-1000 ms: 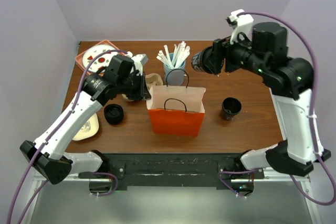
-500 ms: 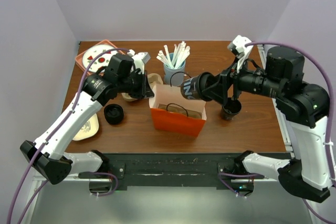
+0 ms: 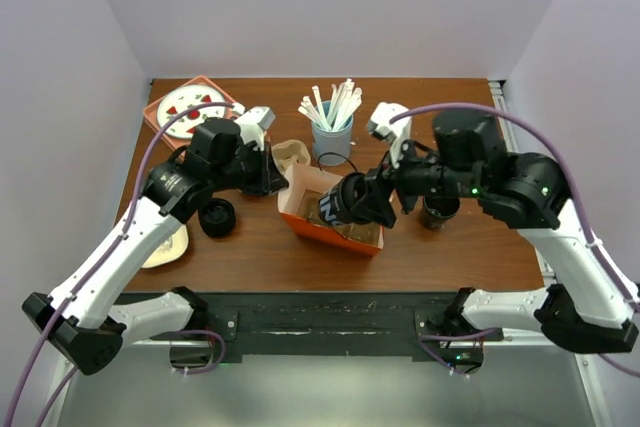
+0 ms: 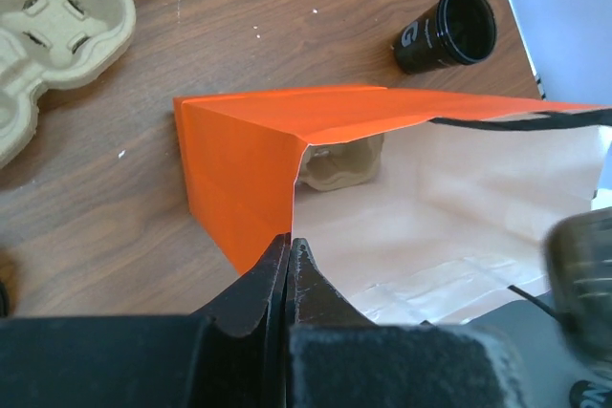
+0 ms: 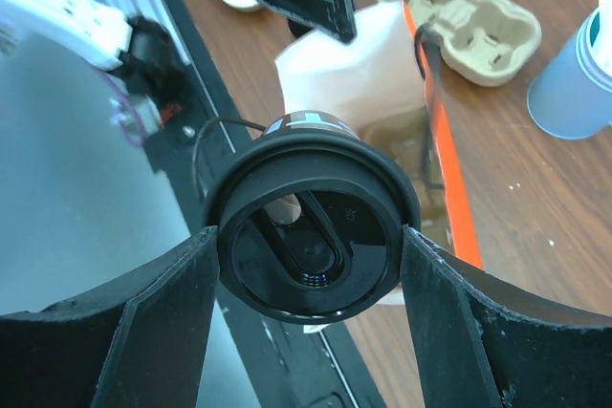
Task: Pack the takeout coffee
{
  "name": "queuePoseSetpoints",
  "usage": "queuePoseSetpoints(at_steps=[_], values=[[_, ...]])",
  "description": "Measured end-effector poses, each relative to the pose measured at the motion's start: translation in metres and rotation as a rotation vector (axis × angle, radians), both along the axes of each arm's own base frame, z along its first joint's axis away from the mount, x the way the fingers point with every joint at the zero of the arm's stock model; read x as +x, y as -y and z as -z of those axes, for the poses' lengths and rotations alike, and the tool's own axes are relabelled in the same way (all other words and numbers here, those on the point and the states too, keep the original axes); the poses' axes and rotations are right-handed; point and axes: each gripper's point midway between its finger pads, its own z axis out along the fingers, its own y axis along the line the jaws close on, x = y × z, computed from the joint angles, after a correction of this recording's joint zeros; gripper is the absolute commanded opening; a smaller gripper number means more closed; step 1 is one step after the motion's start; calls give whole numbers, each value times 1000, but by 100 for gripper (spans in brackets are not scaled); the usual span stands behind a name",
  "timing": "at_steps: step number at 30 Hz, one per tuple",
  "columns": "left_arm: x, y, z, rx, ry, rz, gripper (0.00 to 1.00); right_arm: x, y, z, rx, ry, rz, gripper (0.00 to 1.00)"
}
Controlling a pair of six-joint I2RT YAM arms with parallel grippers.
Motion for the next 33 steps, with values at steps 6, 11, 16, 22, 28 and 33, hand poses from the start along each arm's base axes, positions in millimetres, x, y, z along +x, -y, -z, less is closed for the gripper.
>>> queuePoseSetpoints(at_steps=[6,11,16,22,28,33], values=[[-7,-2,-8,-55,-26,-43,0,-1,-21,26,-156,48,9,36],[-17,-4,-11,-90,-18,-39,0,2,-39,49,-286,101,23,36],[-28,-9,-6,-103,-4,-27,0,9,-46,62,-357,152,32,35],[-37,-14,10,-98,-24,-27,37,11,-43,74,-408,204,27,35],[-37,-19,9,-93,-26,-61,43,-2,-43,95,-459,219,-39,34],[-30,-19,9,-75,-31,-78,43,-7,-45,97,-444,232,-61,34]])
